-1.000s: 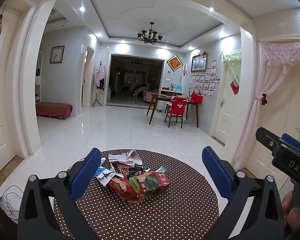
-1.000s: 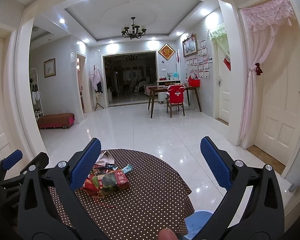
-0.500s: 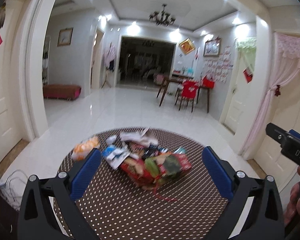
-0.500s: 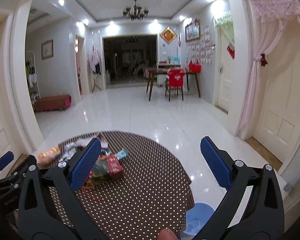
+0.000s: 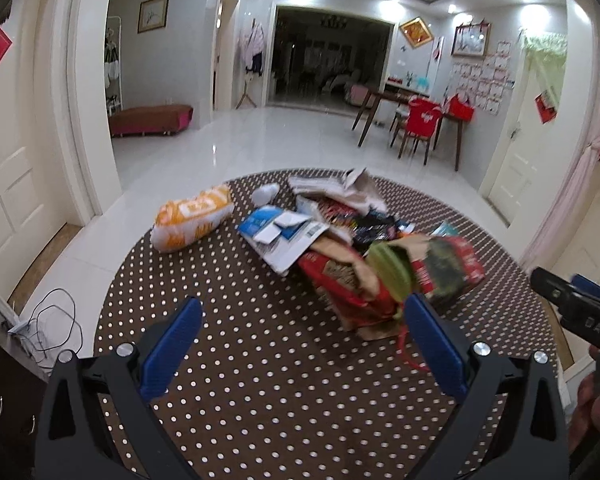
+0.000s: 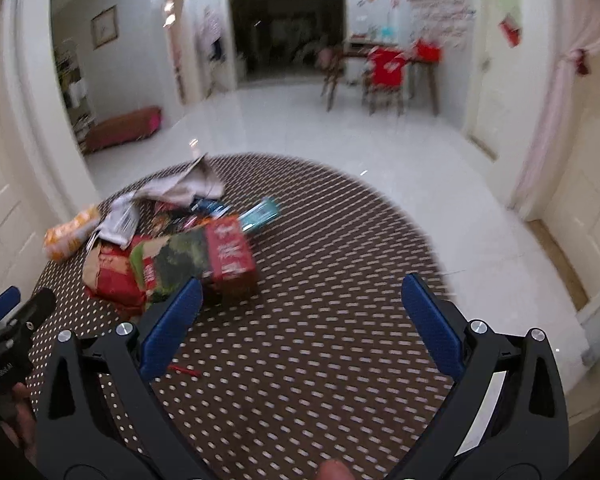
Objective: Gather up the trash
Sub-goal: 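Reach the left tool to the red-and-green box and close on it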
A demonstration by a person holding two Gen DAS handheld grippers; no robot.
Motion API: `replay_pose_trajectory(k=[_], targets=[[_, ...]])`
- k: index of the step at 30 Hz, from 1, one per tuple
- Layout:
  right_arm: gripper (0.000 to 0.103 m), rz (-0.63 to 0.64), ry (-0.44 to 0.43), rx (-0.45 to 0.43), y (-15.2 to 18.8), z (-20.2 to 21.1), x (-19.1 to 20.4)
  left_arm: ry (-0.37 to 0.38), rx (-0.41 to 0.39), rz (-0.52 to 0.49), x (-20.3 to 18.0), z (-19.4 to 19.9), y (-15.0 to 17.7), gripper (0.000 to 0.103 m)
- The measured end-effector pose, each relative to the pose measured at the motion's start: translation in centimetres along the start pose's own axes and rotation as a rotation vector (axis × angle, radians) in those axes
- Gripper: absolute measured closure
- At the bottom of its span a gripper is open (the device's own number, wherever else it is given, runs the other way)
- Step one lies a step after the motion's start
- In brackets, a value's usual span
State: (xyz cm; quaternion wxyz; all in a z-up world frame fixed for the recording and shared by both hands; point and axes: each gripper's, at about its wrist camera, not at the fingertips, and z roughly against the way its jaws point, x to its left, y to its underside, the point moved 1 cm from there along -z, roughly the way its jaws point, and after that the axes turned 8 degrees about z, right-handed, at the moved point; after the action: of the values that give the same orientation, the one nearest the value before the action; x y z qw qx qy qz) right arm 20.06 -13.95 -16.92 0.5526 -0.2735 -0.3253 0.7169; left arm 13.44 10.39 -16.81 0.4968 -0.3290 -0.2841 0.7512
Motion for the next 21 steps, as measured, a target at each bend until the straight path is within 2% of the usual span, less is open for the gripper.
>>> replay_pose_trajectory(k=[4,10,16,18,20,21], targets=[[0.005,0.066,-0.105,0.049,-0.9,-4.0,3.0,-0.013,0.033,0.030,1.0,-1.3,0.4,0.004],[0.005,0.136,-0.194,0.115,-1.7,-7.7,5.7,-0.016,0.044,0.052,1.6,-2.1,0.0,0.004],[0.005,0.058,-0.318,0.162,-1.8,-9.4,4.6,0.008,0.054,0.035,0.1,-3.0,-0.9,0.004],[0.006,0.059,-0.361,0.153,-1.6,-9.4,4.5,0.013,0.053,0.030,-0.4,-3.3,-1.2,0.004],[0.020,0.065,-0.380,0.137,-1.3,-8.9,4.1,0.022,0.054,0.033,-0.9,-3.8,-1.5,0.004],[0.024,0.055,-0.380,0.128,-1.1,-8.7,3.7,0.021,0.060,0.032,-1.2,-4.2,-1.7,0.004]])
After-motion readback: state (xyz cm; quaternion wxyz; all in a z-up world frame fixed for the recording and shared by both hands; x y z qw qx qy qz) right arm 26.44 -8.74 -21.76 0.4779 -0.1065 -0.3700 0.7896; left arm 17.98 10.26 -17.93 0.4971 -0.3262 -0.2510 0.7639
